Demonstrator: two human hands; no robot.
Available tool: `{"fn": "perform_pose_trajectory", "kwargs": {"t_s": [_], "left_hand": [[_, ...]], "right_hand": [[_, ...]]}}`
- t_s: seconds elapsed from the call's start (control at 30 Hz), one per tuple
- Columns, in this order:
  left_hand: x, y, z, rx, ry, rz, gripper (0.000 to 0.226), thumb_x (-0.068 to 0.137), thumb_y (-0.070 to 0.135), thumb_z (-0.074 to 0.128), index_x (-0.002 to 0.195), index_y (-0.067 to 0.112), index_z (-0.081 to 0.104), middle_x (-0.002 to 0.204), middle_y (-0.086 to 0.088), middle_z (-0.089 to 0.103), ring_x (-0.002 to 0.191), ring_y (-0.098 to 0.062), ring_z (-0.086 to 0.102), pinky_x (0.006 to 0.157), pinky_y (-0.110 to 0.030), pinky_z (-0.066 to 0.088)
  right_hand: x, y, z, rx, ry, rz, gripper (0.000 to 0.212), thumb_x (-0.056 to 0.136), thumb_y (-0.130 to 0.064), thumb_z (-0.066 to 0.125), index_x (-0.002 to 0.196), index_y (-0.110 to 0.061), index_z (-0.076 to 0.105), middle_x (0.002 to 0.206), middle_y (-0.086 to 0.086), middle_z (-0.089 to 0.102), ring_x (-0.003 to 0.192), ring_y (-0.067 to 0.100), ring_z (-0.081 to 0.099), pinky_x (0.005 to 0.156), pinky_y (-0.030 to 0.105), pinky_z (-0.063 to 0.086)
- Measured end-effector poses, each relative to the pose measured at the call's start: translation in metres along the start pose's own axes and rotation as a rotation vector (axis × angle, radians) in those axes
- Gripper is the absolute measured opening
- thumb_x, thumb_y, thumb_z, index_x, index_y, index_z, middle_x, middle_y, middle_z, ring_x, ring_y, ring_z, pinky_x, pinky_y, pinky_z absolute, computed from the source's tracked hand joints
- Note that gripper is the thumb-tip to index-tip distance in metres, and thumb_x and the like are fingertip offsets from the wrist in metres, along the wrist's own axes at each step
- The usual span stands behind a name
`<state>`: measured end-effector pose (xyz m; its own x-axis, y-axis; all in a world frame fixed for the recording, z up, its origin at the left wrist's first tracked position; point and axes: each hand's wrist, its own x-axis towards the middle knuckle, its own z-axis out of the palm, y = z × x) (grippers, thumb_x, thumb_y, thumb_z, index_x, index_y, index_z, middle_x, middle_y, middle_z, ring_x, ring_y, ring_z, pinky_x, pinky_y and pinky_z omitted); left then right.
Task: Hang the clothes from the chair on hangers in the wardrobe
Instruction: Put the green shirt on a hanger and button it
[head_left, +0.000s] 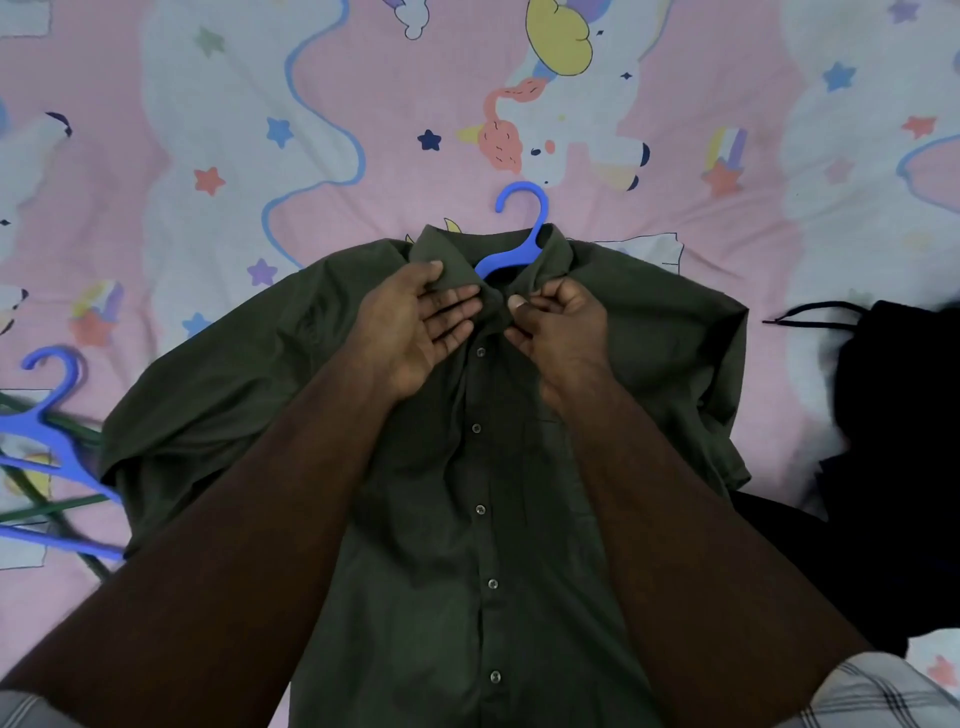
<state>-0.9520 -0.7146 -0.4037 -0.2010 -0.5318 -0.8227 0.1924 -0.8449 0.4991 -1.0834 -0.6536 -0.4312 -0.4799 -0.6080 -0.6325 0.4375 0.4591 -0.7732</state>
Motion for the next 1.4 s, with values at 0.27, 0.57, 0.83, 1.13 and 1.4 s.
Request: {"fn": "perform_pose_trajectory", "kwargs": {"t_s": [0.27, 0.57, 0.83, 1.13, 1.4], "left_hand": [[0.005, -0.021, 0.002, 0.351, -0.051, 0.31, 0.02, 0.09, -0.001, 0.069, 0.104, 0.014, 0.073, 0.089, 0.001, 0.072, 0.087, -0.007, 0.068, 0.085, -0.025, 0.056], [0.005, -0.025, 0.002, 0.592, 0.034, 0.488, 0.015, 0.086, 0.007, 0.076, 0.096, 0.018, 0.074, 0.075, 0.003, 0.07, 0.065, -0.007, 0.062, 0.066, -0.02, 0.054], [-0.005, -0.029, 0.006, 0.606, 0.11, 0.518, 0.012, 0.084, 0.002, 0.074, 0.094, 0.008, 0.072, 0.074, -0.002, 0.068, 0.058, -0.005, 0.058, 0.059, -0.019, 0.054], [-0.005, -0.029, -0.001, 0.596, 0.083, 0.459, 0.016, 0.086, 0.005, 0.075, 0.095, 0.019, 0.076, 0.086, -0.004, 0.076, 0.073, -0.01, 0.065, 0.067, -0.018, 0.056], [-0.007, -0.027, 0.0, 0.579, 0.08, 0.428, 0.014, 0.086, 0.003, 0.074, 0.09, 0.017, 0.074, 0.081, -0.005, 0.074, 0.071, -0.013, 0.066, 0.07, -0.022, 0.059]], "right_hand": [[-0.008, 0.002, 0.0, 0.251, -0.11, 0.128, 0.025, 0.091, 0.009, 0.062, 0.079, -0.011, 0.052, 0.073, 0.002, 0.057, 0.073, 0.012, 0.061, 0.079, 0.033, 0.06], [-0.015, 0.005, 0.0, 0.38, -0.121, 0.242, 0.016, 0.091, 0.012, 0.06, 0.086, -0.003, 0.059, 0.08, 0.007, 0.064, 0.08, 0.015, 0.067, 0.079, 0.032, 0.061], [-0.02, 0.002, 0.002, 0.018, -0.043, 0.136, 0.009, 0.089, 0.001, 0.069, 0.084, -0.005, 0.064, 0.07, 0.004, 0.063, 0.063, 0.013, 0.059, 0.062, 0.025, 0.054], [-0.031, 0.003, 0.009, 0.149, -0.014, 0.103, 0.008, 0.086, 0.01, 0.066, 0.083, 0.005, 0.062, 0.079, 0.018, 0.067, 0.073, 0.022, 0.072, 0.069, 0.027, 0.06], [-0.033, 0.012, 0.009, 0.126, -0.009, 0.05, 0.016, 0.086, 0.011, 0.067, 0.078, -0.003, 0.064, 0.081, 0.016, 0.069, 0.08, 0.024, 0.072, 0.076, 0.031, 0.06]]}}
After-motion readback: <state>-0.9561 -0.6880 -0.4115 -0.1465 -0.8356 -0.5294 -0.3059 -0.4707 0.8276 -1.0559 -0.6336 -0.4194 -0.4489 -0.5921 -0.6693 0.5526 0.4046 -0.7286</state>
